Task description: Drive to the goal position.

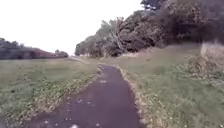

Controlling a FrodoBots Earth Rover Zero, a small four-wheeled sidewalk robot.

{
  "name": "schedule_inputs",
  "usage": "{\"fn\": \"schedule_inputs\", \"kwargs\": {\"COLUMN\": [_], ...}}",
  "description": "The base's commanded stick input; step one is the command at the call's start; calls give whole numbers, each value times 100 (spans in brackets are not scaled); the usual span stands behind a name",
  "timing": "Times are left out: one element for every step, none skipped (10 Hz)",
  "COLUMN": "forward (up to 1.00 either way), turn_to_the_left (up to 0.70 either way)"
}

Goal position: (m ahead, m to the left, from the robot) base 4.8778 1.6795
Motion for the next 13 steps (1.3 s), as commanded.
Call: {"fn": "schedule_inputs", "kwargs": {"forward": [83,84,84,84,84,84,84,84,84,84,84,84,84], "turn_to_the_left": [0,0,0,0,0,0,0,0,0,0,0,0,0]}}
